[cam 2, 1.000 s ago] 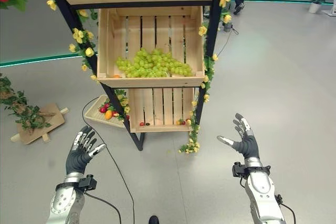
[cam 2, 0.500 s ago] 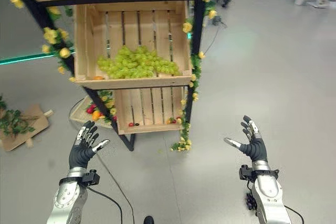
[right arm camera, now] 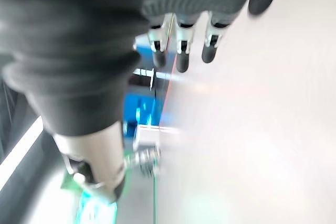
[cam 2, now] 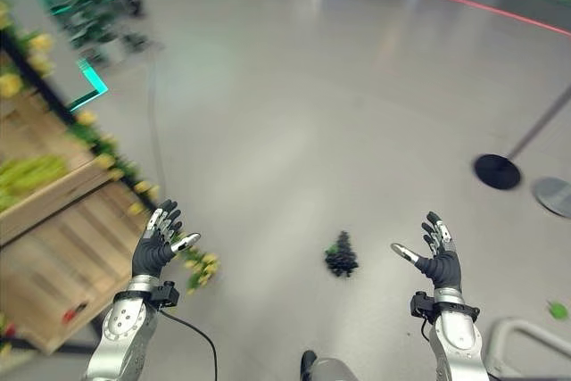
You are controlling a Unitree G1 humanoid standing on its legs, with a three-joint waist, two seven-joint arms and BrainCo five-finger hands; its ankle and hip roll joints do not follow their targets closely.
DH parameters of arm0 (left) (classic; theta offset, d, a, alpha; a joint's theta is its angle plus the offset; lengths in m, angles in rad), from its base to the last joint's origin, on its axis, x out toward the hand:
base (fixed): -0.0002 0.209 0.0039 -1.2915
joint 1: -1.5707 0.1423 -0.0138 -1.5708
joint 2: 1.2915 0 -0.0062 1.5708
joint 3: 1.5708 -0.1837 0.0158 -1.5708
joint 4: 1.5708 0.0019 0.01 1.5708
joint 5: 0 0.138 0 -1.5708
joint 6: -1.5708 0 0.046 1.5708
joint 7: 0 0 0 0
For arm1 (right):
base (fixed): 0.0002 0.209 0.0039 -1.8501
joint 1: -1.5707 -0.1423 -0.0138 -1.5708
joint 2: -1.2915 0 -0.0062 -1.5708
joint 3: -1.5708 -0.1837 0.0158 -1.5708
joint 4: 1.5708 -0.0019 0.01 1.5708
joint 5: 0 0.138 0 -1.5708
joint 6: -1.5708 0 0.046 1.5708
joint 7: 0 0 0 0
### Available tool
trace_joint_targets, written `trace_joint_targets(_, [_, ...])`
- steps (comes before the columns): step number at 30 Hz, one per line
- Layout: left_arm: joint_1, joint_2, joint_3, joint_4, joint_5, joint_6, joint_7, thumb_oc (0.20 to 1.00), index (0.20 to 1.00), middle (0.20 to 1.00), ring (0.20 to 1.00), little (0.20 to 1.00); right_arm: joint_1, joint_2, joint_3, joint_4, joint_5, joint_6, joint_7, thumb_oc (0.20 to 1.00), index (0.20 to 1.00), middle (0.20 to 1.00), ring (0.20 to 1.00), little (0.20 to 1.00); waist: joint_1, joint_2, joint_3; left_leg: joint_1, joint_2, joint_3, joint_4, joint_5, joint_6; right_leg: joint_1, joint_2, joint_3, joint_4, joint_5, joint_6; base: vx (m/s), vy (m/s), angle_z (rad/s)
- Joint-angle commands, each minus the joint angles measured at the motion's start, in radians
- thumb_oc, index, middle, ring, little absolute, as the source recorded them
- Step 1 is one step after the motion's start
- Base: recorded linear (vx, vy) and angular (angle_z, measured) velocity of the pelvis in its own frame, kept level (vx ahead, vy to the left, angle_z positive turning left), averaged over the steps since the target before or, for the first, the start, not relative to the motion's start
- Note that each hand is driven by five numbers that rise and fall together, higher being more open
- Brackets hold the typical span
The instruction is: Pick up the fruits from the basket on one side to the basket on the other side
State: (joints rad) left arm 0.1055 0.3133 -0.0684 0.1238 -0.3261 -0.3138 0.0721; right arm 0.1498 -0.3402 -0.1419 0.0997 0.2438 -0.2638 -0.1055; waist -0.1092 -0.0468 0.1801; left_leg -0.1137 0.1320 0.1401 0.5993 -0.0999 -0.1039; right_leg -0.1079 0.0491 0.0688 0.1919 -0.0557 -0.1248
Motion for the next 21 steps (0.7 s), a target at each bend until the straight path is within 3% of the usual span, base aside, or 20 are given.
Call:
trace_joint_targets(1, [-0.043, 0.025, 0.008, -0.026, 0.050, -0.059, 0.013, 1.000, 1.000, 1.000, 1.000, 1.000, -0.015, -0.032, -0.002, -0.064, 0.025, -0.071, -0.004, 1.000, 1.000, 1.000, 1.000, 1.000, -0.033, -0.026, -0.012, -0.084, -0.059, 0.001, -0.032, 0.018, 0.075, 0.172, 0.009, 0.030, -0.129, -0.072, 0.125, 0.18, 0.003, -1.63])
trace_joint_targets(2, [-0.046, 0.027, 0.007, -0.030, 0.055, -0.062, 0.020, 1.000, 1.000, 1.000, 1.000, 1.000, -0.016, -0.035, 0.001, -0.063, 0.023, -0.072, -0.004, 1.000, 1.000, 1.000, 1.000, 1.000, -0.027, -0.023, -0.012, -0.093, -0.076, -0.045, -0.113, 0.024, 0.077, 0.181, 0.015, 0.066, -0.123, -0.075, 0.130, 0.23, 0.079, -1.36])
trace_joint_targets(3, [-0.045, 0.028, 0.002, -0.036, 0.055, -0.062, 0.023, 1.000, 1.000, 1.000, 1.000, 1.000, -0.020, -0.041, 0.010, -0.055, 0.015, -0.074, -0.007, 1.000, 1.000, 1.000, 1.000, 1.000, -0.014, -0.013, -0.008, -0.103, -0.113, -0.138, -0.206, 0.030, 0.075, 0.191, 0.033, 0.112, -0.117, -0.079, 0.140, 0.30, 0.112, -1.20])
trace_joint_targets(4, [-0.034, 0.028, 0.003, -0.046, 0.056, -0.061, 0.023, 1.000, 1.000, 1.000, 1.000, 1.000, -0.023, -0.045, 0.024, -0.051, 0.007, -0.074, -0.007, 1.000, 1.000, 1.000, 1.000, 1.000, 0.011, -0.006, -0.009, -0.089, -0.155, -0.265, -0.333, 0.086, 0.061, 0.201, 0.058, 0.181, -0.113, -0.078, 0.147, 0.29, 0.092, -1.47])
trace_joint_targets(5, [-0.021, 0.029, 0.006, -0.047, 0.056, -0.061, 0.021, 1.000, 1.000, 1.000, 1.000, 1.000, -0.019, -0.047, 0.033, -0.049, 0.005, -0.073, -0.003, 1.000, 1.000, 1.000, 1.000, 1.000, 0.021, -0.001, -0.008, -0.079, -0.161, -0.335, -0.399, 0.119, 0.053, 0.205, 0.074, 0.221, -0.102, -0.080, 0.146, 0.29, 0.058, -2.08])
trace_joint_targets(6, [-0.009, 0.036, 0.008, -0.053, 0.069, -0.064, 0.023, 1.000, 1.000, 1.000, 1.000, 1.000, -0.015, -0.051, 0.041, -0.047, -0.002, -0.072, 0.001, 1.000, 1.000, 1.000, 1.000, 1.000, 0.039, -0.001, -0.012, -0.098, -0.180, -0.460, -0.446, 0.149, 0.042, 0.212, 0.094, 0.297, -0.092, -0.084, 0.158, 0.24, 0.030, -2.34])
trace_joint_targets(8, [0.000, 0.046, 0.012, -0.058, 0.080, -0.064, 0.020, 1.000, 1.000, 1.000, 1.000, 1.000, -0.023, -0.066, 0.046, -0.045, -0.014, -0.068, 0.010, 1.000, 1.000, 1.000, 1.000, 1.000, 0.067, 0.000, -0.019, -0.136, -0.231, -0.591, -0.497, 0.169, 0.027, 0.223, 0.117, 0.394, -0.076, -0.095, 0.171, 0.27, 0.042, -2.19])
trace_joint_targets(9, [-0.002, 0.052, 0.015, -0.055, 0.086, -0.066, 0.019, 1.000, 1.000, 1.000, 1.000, 1.000, -0.030, -0.072, 0.048, -0.044, -0.017, -0.062, 0.015, 1.000, 1.000, 1.000, 1.000, 1.000, 0.077, -0.001, -0.024, -0.146, -0.249, -0.620, -0.481, 0.174, 0.022, 0.235, 0.121, 0.435, -0.075, -0.099, 0.186, 0.25, 0.098, -1.95])
trace_joint_targets(10, [0.004, 0.056, 0.022, -0.053, 0.084, -0.066, 0.013, 1.000, 1.000, 1.000, 1.000, 1.000, -0.033, -0.076, 0.053, -0.042, -0.012, -0.056, 0.033, 1.000, 1.000, 1.000, 1.000, 1.000, 0.084, 0.003, -0.032, -0.130, -0.258, -0.621, -0.467, 0.176, 0.023, 0.241, 0.120, 0.447, -0.082, -0.106, 0.191, 0.28, 0.166, -2.53])
trace_joint_targets(12, [0.023, 0.060, 0.026, -0.058, 0.072, -0.068, 0.000, 1.000, 1.000, 1.000, 1.000, 1.000, -0.035, -0.079, 0.061, -0.045, -0.013, -0.047, 0.055, 1.000, 1.000, 1.000, 1.000, 1.000, 0.088, -0.015, -0.046, -0.101, -0.268, -0.592, -0.427, 0.116, 0.048, 0.242, 0.090, 0.476, -0.067, -0.122, 0.206, 0.27, 0.238, -2.29])
trace_joint_targets(15, [0.012, 0.080, 0.013, -0.056, 0.086, -0.065, -0.012, 1.000, 1.000, 1.000, 1.000, 1.000, -0.041, -0.080, 0.050, -0.047, -0.019, -0.037, 0.058, 1.000, 1.000, 1.000, 1.000, 1.000, 0.047, -0.020, -0.055, -0.079, -0.247, -0.464, -0.425, 0.074, 0.084, 0.206, 0.063, 0.492, -0.029, -0.124, 0.259, 0.15, 0.344, -1.57])
trace_joint_targets(16, [0.010, 0.089, 0.014, -0.053, 0.096, -0.068, -0.009, 1.000, 1.000, 1.000, 1.000, 1.000, -0.043, -0.070, 0.050, -0.048, -0.020, -0.036, 0.056, 1.000, 1.000, 1.000, 1.000, 1.000, 0.042, -0.022, -0.055, -0.066, -0.227, -0.392, -0.441, 0.062, 0.100, 0.171, 0.054, 0.495, -0.002, -0.118, 0.284, -0.03, 0.298, -1.19])
trace_joint_targets(17, [0.015, 0.098, 0.023, -0.061, 0.096, -0.072, -0.007, 1.000, 1.000, 1.000, 1.000, 1.000, -0.046, -0.061, 0.056, -0.053, -0.014, -0.037, 0.063, 1.000, 1.000, 1.000, 1.000, 1.000, 0.033, -0.018, -0.047, -0.061, -0.210, -0.358, -0.454, 0.077, 0.097, 0.137, 0.053, 0.481, 0.006, -0.092, 0.302, -0.08, 0.277, -1.92])
trace_joint_targets(19, [0.026, 0.107, 0.033, -0.085, 0.089, -0.076, -0.006, 1.000, 1.000, 1.000, 1.000, 1.000, -0.047, -0.053, 0.059, -0.068, -0.011, -0.039, 0.067, 1.000, 1.000, 1.000, 1.000, 1.000, 0.032, -0.020, -0.048, -0.049, -0.202, -0.318, -0.475, 0.070, 0.105, 0.100, 0.037, 0.448, 0.007, -0.069, 0.304, -0.07, 0.219, -2.02])
trace_joint_targets(20, [0.035, 0.107, 0.061, -0.120, 0.043, -0.081, -0.007, 1.000, 1.000, 1.000, 1.000, 1.000, -0.055, -0.039, 0.067, -0.089, -0.018, -0.041, 0.065, 1.000, 1.000, 1.000, 1.000, 1.000, 0.027, -0.023, -0.054, -0.025, -0.196, -0.248, -0.511, 0.051, 0.117, 0.027, -0.014, 0.322, -0.049, -0.026, 0.293, -0.06, 0.287, -1.65])
trace_joint_targets(21, [0.030, 0.104, 0.064, -0.124, 0.035, -0.081, -0.006, 1.000, 1.000, 1.000, 1.000, 1.000, -0.060, -0.034, 0.075, -0.083, -0.023, -0.042, 0.065, 1.000, 1.000, 1.000, 1.000, 1.000, 0.021, -0.026, -0.054, -0.012, -0.192, -0.208, -0.523, 0.037, 0.119, 0.004, -0.033, 0.257, -0.086, -0.011, 0.288, -0.09, 0.371, -2.22])
